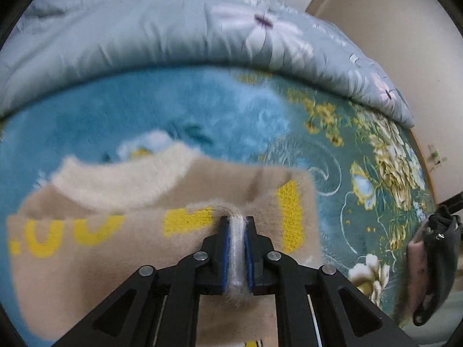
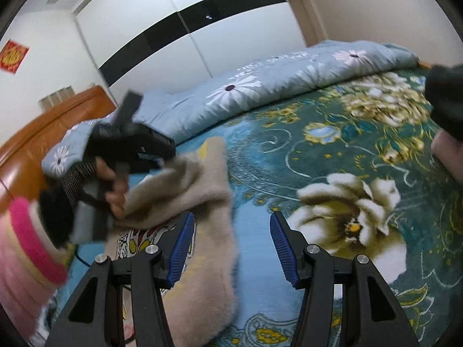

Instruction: Fold clothes

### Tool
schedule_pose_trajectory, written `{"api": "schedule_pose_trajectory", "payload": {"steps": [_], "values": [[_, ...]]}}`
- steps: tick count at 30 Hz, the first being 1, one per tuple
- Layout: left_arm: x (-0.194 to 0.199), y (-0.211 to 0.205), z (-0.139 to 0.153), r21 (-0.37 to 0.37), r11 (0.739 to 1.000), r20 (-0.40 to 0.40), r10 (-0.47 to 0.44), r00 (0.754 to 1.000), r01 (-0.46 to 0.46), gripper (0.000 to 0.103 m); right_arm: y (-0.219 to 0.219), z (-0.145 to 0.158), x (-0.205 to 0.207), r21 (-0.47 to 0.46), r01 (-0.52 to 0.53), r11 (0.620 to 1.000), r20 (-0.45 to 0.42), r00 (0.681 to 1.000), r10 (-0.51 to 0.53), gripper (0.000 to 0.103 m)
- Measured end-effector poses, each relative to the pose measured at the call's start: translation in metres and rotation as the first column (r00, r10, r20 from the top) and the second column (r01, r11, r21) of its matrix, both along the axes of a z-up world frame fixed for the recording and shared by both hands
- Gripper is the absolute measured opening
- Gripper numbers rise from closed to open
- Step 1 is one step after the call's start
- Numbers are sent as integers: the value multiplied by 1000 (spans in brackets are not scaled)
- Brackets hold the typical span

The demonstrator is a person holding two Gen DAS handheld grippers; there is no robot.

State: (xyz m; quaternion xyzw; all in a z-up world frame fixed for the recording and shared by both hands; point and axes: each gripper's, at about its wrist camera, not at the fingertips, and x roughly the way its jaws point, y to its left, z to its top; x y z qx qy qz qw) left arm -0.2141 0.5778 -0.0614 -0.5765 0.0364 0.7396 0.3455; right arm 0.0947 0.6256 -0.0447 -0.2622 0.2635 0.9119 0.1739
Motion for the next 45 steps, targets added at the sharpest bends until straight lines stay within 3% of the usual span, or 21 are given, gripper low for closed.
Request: {"api": "schedule_pose_trajectory", "payload": {"steps": [2,5,7,10,13,14,18,21,25,30,34,36,38,40,42,43,45], "values": [[0,-6,-1,47,999,51,-8,999,5,38,3,-2,-1,-15,-4,1000,-1,1000,4,56],[7,-26,17,139,990,88,-29,996,17,51,3,-10,-7,-32,-32,999,9,999,33,56],[17,-49,35,166,985,59,-47,997,36,56,4,-18,-10,-53,-51,997,20,998,52,56],[37,-100,57,174,983,-8,-57,998,57,63,15,-37,-12,-158,-92,983,11,995,95,56],[64,-183,52,150,989,-82,7,997,5,67,32,-66,-11,-339,-117,933,-14,993,120,56],[73,-208,46,130,991,-93,33,995,-21,68,33,-69,-9,-356,-127,926,-25,992,127,56],[105,-290,12,50,992,-85,120,989,-116,68,25,-71,-9,-390,-205,898,-74,979,192,56],[131,-333,-19,72,987,18,141,990,-142,68,-1,-72,-19,-375,-292,880,-51,954,295,56],[158,-339,-35,155,984,90,69,994,-83,68,-38,-67,-12,-281,-331,901,5,938,347,60],[176,-326,-34,273,962,109,-40,993,9,67,-63,-40,20,-286,-450,846,-195,892,408,60],[170,-336,-26,459,888,169,-51,984,-32,67,-86,-8,22,-217,-525,823,-252,845,473,60],[168,-343,-25,477,878,172,-56,984,-33,67,-93,3,21,-201,-550,811,-269,827,494,60],[168,-348,-28,465,885,170,-59,984,-27,67,-98,2,20,-200,-526,826,-216,846,487,60],[171,-355,-37,443,896,189,-52,981,-38,67,-98,-5,20,-222,-477,851,-149,879,454,49],[172,-358,-44,438,897,205,-44,978,-52,66,-93,-16,24,-261,-408,875,-102,913,395,16],[173,-358,-46,432,900,207,-37,978,-57,59,-89,-21,26,-285,-376,882,-93,927,365,14],[173,-356,-48,395,917,191,-17,981,-61,35,-83,-26,37,-302,-312,901,-63,949,307,10]]}}
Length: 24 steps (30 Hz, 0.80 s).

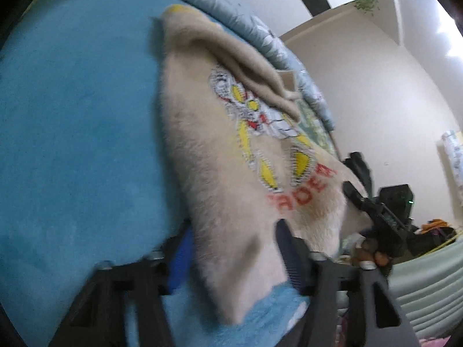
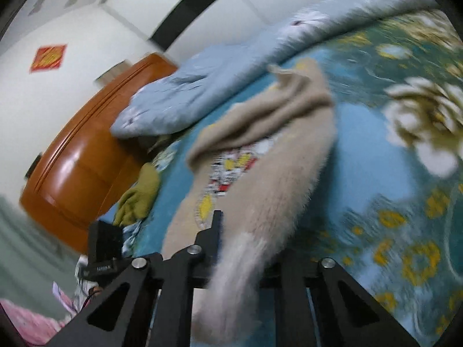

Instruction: Fold clothes

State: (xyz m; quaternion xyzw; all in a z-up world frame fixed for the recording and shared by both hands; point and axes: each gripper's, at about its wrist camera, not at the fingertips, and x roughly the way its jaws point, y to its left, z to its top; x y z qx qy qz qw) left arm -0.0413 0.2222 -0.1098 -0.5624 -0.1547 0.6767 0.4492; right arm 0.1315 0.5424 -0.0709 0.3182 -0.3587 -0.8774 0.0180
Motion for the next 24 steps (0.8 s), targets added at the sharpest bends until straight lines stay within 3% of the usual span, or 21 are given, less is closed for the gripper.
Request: {"api": "schedule_pose_trajectory", "payload": {"steps": [2,6,10,18,21,22,24], "values": [[1,0,2,-23,1000,-14,4,1000,-4,23,2,2,12,33,38,999,37,999,-39,9],[5,-8,6,-49,999,-48,1,999,-3,21,5,-10,32,67,93,993,110,989,-100,8],[3,-16,0,-40,999,-27,19,999,-20,21,8,-35,35,38,112,993,183,976,-118,8],[13,-12,-2,-44,997,-20,-71,997,70,28,8,-13,33,14,72,997,101,992,-73,8],[13,-15,1,-20,998,-28,-66,997,65,23,10,-9,34,-16,62,998,67,996,-61,8],[12,-15,4,0,998,-38,-61,997,62,14,10,-7,34,-28,58,998,50,997,-56,8],[8,-23,13,73,996,-44,-51,998,54,12,13,-3,32,-51,50,997,24,998,-49,8]]}}
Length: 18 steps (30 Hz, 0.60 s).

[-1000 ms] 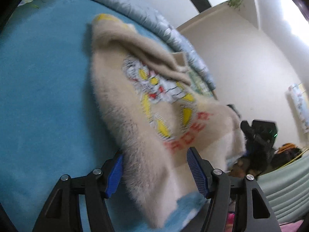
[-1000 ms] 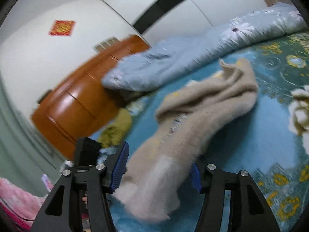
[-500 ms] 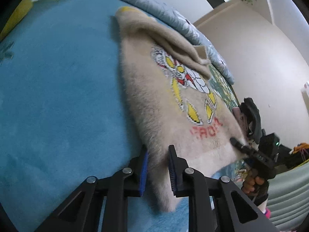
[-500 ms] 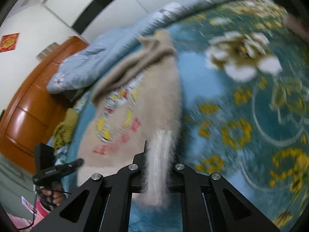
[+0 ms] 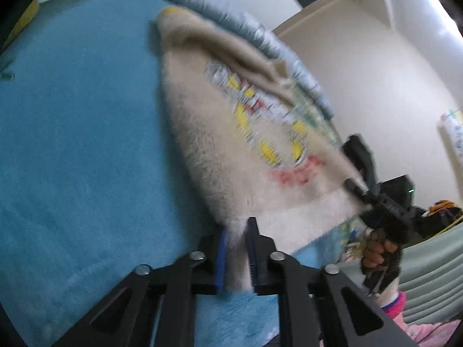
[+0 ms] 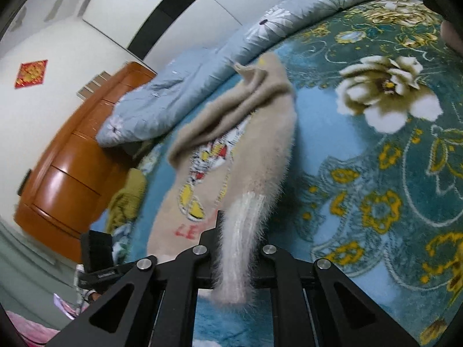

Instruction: Fold clothes

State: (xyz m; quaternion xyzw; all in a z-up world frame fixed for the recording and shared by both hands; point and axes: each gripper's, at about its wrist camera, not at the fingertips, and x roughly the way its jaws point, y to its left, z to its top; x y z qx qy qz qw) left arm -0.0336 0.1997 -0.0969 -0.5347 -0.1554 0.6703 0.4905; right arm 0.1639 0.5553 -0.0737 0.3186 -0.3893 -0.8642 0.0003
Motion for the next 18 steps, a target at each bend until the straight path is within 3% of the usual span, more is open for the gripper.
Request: {"api": "schedule_pose_trajectory", "payload": {"steps": [4,9,13,18], "values": [[-29,-5,30,186,982,9,22,1000,-23,11,13,15,-12,-59,-19,998,-74,997,14,8],[-88,7,68,324,943,-2,86,996,-80,11,46,50,-58,-80,-30,996,-161,987,16,8],[-145,32,83,319,933,-15,179,984,-165,11,70,74,-123,-32,-20,999,-141,990,16,8],[-209,69,68,268,924,58,266,962,-272,11,104,66,-212,-40,26,999,-42,999,-27,8]]}}
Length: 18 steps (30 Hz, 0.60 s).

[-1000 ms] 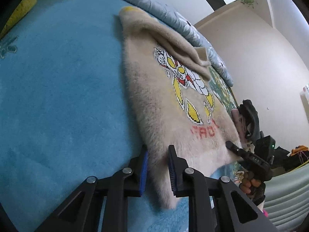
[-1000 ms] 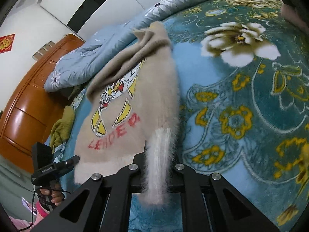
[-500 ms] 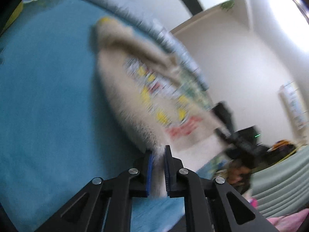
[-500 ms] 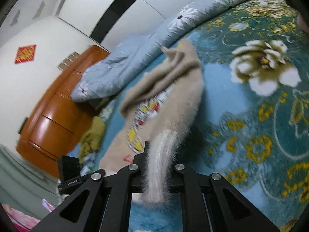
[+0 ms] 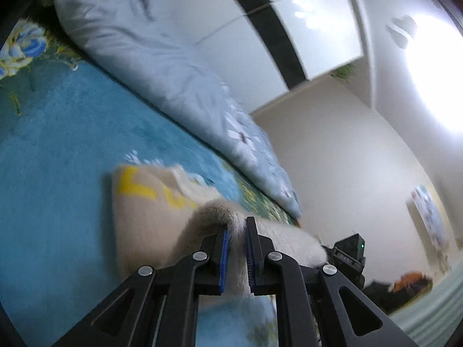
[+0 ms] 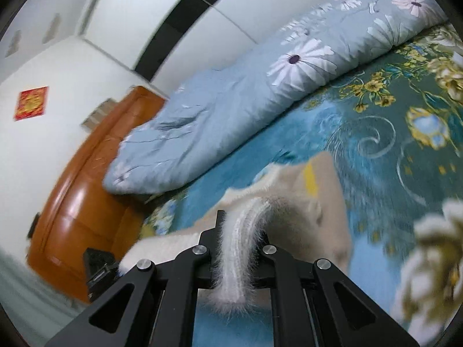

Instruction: Fold clothes

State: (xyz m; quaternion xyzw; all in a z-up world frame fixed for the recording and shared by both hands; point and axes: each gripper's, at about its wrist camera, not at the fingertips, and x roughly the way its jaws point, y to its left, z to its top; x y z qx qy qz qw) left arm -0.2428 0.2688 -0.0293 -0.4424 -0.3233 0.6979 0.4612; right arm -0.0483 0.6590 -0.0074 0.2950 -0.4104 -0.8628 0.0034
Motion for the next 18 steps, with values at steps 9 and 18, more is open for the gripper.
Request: {"api": "schedule_pose_trajectory", "payload": {"steps": [9,18], "values": [[-70,47,-72,-146,987,191,92,977,-64,11,28,-55,-73,-53,55,997,101,994,-49,10],[-65,37,-59,-29,998,168,52,984,-48,65,22,-21,-60,47,33,998,-11,999,-33,69]]}}
